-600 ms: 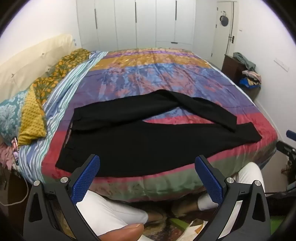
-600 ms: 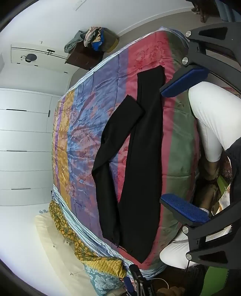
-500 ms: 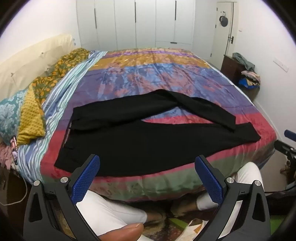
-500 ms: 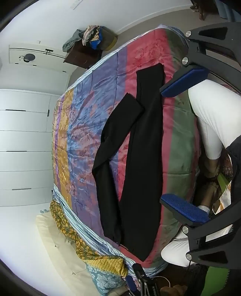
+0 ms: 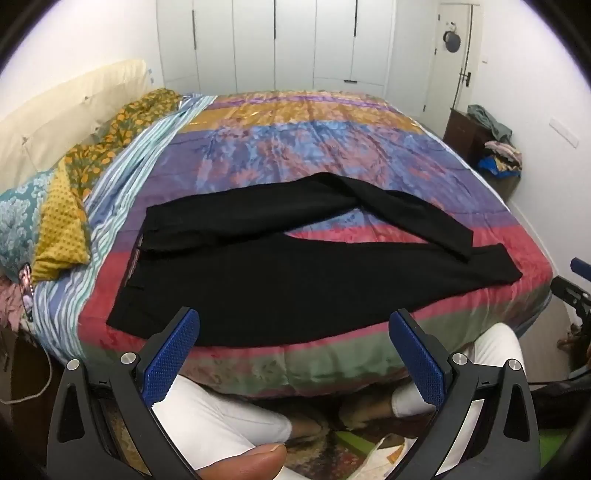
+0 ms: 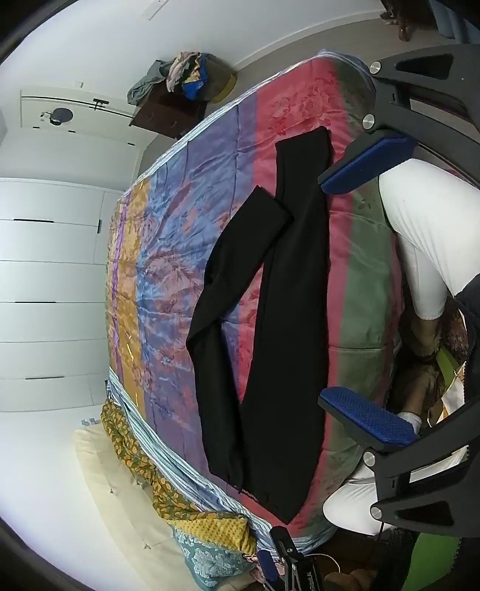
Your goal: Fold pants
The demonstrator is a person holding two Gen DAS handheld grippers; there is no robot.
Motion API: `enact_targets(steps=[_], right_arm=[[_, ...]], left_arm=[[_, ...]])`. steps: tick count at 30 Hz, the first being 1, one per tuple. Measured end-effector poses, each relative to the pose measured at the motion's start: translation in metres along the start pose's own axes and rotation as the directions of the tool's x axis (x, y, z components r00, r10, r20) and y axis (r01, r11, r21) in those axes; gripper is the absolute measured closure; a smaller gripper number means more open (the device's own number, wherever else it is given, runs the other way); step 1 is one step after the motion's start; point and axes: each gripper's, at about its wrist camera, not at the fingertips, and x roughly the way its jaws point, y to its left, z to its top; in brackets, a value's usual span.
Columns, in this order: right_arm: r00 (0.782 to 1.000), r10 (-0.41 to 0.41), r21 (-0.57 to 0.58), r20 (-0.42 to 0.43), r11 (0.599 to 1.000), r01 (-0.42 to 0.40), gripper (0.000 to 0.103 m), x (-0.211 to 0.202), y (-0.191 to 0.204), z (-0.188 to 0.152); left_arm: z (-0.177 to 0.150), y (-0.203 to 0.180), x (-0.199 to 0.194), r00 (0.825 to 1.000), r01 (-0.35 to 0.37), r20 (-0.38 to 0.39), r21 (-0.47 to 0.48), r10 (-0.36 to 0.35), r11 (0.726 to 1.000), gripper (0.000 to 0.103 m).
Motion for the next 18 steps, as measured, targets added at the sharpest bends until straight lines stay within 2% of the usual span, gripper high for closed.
enact_targets(steps=[18], right_arm=[[1.000, -0.002, -0.015, -0.004, 1.000, 0.002, 0.000, 0.0034, 0.0012, -0.0007]], left_arm=[[-0.0007, -0.0019, -0.0024, 1.000, -0.003, 0.004, -0.002, 0.003, 1.000, 0.001]])
